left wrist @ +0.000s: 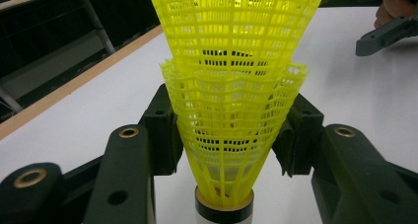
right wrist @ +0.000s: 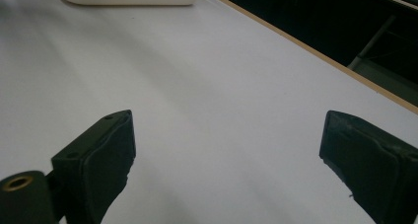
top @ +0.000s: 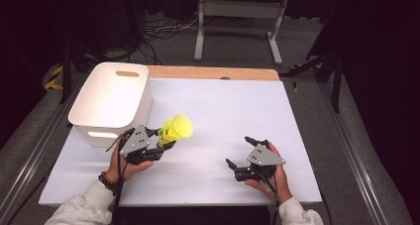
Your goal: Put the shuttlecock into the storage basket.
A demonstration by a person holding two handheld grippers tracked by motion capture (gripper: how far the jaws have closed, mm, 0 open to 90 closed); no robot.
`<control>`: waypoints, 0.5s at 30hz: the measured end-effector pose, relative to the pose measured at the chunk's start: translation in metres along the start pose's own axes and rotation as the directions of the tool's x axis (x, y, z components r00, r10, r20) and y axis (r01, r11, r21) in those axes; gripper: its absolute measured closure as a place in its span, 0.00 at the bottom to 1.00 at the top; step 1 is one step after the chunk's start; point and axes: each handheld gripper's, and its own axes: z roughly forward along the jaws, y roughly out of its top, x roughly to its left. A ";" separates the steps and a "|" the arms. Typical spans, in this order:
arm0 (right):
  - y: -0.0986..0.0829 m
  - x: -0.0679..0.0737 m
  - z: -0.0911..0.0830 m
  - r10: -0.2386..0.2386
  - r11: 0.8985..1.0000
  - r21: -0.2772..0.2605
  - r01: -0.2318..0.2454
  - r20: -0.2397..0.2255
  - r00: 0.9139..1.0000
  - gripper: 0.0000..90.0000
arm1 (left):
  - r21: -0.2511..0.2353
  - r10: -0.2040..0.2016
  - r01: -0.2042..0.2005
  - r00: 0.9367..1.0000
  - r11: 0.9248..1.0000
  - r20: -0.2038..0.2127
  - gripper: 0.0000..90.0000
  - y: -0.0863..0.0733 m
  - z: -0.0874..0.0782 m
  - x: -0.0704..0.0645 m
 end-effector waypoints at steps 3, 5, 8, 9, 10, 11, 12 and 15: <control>0.000 0.000 0.000 0.000 1.000 -0.001 0.000 0.009 1.000 0.08 | -0.003 -0.005 0.005 1.000 1.000 -0.002 0.58 0.000 -0.001 0.000; 0.001 0.000 -0.001 0.001 1.000 -0.005 -0.001 0.004 1.000 0.07 | -0.004 0.000 0.000 1.000 1.000 -0.005 0.58 0.001 -0.002 0.001; 0.001 0.001 -0.001 0.000 1.000 -0.010 0.000 0.006 1.000 0.07 | -0.009 -0.007 0.007 1.000 1.000 -0.005 0.58 0.001 -0.003 0.000; 0.001 0.001 -0.001 -0.001 1.000 -0.009 0.001 0.007 1.000 0.07 | -0.010 -0.002 0.002 1.000 1.000 -0.008 0.58 0.001 -0.004 0.001; 0.001 0.001 -0.001 -0.001 1.000 -0.009 0.001 0.007 1.000 0.06 | -0.010 -0.006 0.006 1.000 1.000 -0.005 0.58 0.001 -0.004 0.001; 0.001 0.000 -0.001 0.001 1.000 -0.010 -0.001 0.004 1.000 0.06 | -0.011 -0.012 0.012 1.000 1.000 -0.004 0.58 0.001 -0.004 0.001; 0.001 0.001 -0.001 0.000 1.000 -0.009 0.000 0.005 1.000 0.06 | -0.011 -0.009 0.009 1.000 1.000 -0.005 0.58 0.001 -0.005 0.002; 0.001 0.001 -0.001 -0.002 1.000 -0.006 0.002 0.006 1.000 0.06 | -0.019 -0.009 0.009 1.000 1.000 -0.012 0.58 0.001 -0.006 0.003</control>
